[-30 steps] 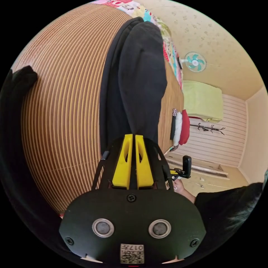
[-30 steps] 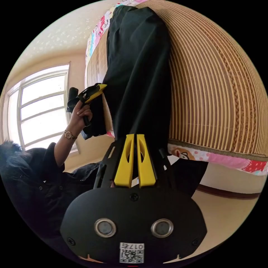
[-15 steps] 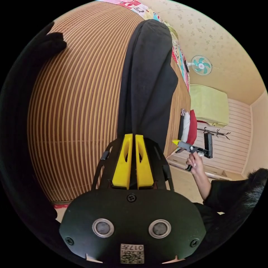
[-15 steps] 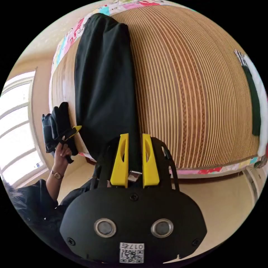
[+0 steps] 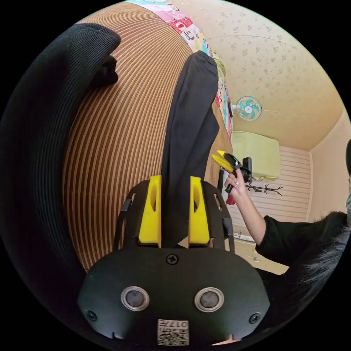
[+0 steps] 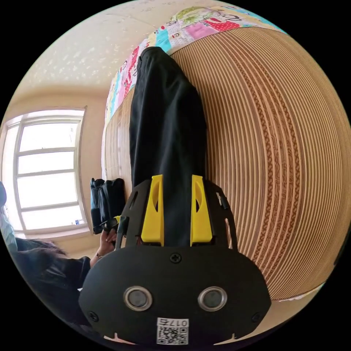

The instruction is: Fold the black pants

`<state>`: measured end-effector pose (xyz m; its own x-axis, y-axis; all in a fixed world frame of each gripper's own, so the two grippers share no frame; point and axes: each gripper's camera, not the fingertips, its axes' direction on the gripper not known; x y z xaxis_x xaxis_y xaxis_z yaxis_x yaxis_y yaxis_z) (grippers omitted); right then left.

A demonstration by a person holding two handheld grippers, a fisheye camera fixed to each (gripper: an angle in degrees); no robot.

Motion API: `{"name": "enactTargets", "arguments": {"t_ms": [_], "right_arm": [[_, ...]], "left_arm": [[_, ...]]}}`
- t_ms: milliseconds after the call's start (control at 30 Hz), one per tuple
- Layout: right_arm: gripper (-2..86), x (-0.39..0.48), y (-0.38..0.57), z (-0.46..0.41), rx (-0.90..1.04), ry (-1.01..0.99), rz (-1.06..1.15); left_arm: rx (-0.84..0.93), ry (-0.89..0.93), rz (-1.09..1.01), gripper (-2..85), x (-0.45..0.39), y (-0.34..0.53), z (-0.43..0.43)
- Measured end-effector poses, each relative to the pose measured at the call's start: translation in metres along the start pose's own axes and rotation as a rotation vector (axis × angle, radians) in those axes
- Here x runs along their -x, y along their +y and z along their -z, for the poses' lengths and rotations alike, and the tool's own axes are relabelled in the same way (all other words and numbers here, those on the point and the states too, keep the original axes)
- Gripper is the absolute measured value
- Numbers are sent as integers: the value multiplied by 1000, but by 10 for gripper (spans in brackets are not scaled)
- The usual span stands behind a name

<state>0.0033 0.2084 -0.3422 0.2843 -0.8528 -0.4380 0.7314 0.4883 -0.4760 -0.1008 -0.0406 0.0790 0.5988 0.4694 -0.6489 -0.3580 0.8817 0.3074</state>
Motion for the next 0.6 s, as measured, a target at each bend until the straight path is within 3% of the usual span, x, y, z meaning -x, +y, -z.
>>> {"name": "enactTargets", "arguments": {"t_ms": [133,367,467,533,600], "right_arm": [[130,-61,22,-5,90,-163,-15],[92,-87,36,-36,250,-373,63],[49,-88,43,-36,254,-407,40],[37,-76,57,-8,208,-542,90],[31,-52,71,21,190,-604,154]], "left_arm": [[54,24,-20,135,12,-42,-11],[215,69,-50,98,16,-63,-38],[281,205,41,63,32,-57,-44],[268,413,132,38,39,-41,-33],[254,493,42,36,13,-27,-13]]}}
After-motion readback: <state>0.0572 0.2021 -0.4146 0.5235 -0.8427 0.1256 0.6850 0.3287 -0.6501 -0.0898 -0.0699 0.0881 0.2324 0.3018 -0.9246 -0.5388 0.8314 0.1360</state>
